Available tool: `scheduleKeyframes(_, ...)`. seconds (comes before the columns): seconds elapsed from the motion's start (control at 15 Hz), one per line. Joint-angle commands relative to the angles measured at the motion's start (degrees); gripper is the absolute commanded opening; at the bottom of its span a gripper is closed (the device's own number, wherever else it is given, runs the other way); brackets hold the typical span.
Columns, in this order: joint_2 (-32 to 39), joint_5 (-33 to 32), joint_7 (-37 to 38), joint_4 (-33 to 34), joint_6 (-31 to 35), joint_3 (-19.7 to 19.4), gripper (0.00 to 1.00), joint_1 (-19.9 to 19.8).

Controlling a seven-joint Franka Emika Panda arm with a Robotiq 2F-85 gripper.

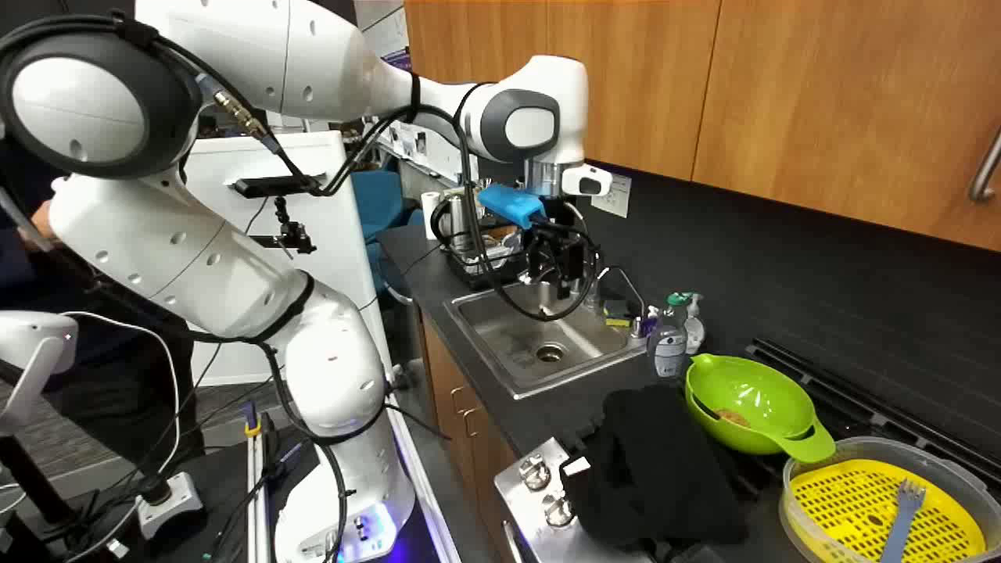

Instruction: Pick up the small light green bowl and drop it into the clear lunch box with a yellow strainer

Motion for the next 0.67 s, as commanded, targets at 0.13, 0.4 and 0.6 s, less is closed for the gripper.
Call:
scheduleKeyframes(0.13,0.0,0.0,0.0,0.1,-0.1,0.0,1.0,0.0)
scheduleKeyframes(0.4,0.0,0.0,0.0,0.1,-0.1,0.0,1.0,0.0)
scheduleKeyframes(0.6,0.4,-2.8,1.8,-0.1,1.5,0.5,1.0,-1.8)
